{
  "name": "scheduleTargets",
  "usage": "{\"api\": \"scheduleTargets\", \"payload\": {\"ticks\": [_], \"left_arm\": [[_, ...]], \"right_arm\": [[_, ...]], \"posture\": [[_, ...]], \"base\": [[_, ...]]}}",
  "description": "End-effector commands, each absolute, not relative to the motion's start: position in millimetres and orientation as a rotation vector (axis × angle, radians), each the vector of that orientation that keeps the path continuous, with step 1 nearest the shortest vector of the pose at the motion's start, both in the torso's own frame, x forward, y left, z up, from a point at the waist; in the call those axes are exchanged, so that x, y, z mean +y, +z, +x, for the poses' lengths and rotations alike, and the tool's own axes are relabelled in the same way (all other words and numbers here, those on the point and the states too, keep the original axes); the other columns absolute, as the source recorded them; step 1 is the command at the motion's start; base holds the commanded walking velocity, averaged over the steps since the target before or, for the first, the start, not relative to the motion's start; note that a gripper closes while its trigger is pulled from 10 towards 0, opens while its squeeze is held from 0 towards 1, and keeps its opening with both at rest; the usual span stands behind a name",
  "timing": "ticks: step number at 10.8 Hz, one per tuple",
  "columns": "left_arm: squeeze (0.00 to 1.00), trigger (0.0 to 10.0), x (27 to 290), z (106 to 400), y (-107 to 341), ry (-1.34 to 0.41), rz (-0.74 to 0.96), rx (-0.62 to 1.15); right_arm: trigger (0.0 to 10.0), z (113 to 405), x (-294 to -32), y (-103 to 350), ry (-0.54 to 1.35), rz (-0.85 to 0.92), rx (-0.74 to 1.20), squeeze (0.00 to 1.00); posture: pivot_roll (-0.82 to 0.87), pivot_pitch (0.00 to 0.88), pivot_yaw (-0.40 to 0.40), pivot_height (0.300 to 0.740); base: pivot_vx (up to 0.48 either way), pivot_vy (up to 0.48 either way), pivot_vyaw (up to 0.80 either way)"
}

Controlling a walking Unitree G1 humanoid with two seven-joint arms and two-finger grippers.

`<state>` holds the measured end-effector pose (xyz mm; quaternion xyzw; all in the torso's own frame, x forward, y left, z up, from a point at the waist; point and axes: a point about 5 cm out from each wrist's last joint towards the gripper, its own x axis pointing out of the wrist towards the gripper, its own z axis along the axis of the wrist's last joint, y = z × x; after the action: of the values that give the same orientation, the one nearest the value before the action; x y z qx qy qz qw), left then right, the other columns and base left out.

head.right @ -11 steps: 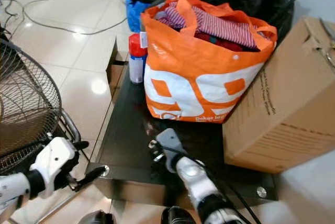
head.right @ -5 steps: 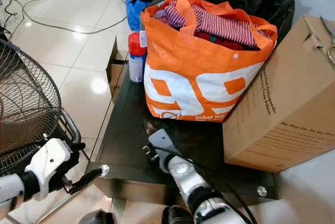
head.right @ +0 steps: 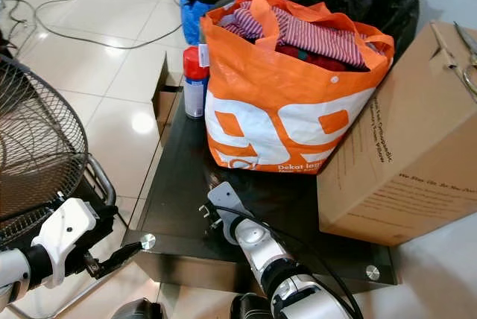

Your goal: Hang keys on a hook

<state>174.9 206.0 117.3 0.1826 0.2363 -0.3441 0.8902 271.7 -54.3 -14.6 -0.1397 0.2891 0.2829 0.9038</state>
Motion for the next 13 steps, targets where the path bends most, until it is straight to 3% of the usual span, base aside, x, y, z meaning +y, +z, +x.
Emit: {"api": "scheduleTargets", "payload": {"ticks": [1, 11, 12, 13], "left_arm": [[0.0, 10.0, 202, 175, 120, -0.74, 0.384, 0.483], [0.0, 10.0, 197, 179, 116, -0.737, 0.374, 0.464], [0.0, 10.0, 197, 182, 115, -0.728, 0.377, 0.448], [0.0, 10.0, 194, 185, 116, -0.718, 0.37, 0.424]], "right_arm": [[0.0, 254, -75, -37, 0.541, -0.305, 0.751, 0.0], [0.0, 256, -90, -36, 0.542, -0.285, 0.717, 0.0], [0.0, 270, -94, -16, 0.532, -0.19, 0.579, 0.0], [0.0, 280, -106, 14, 0.467, 0.106, 0.457, 0.0]], "posture": [[0.04, 0.177, -0.079, 0.732], [0.03, 0.13, -0.091, 0.732], [0.02, 0.095, -0.103, 0.732], [0.0, 0.057, -0.104, 0.732]], "base": [[0.0, 0.0, 0.0], [0.0, 0.0, 0.0], [0.0, 0.0, 0.0], [0.0, 0.0, 0.0]]}}
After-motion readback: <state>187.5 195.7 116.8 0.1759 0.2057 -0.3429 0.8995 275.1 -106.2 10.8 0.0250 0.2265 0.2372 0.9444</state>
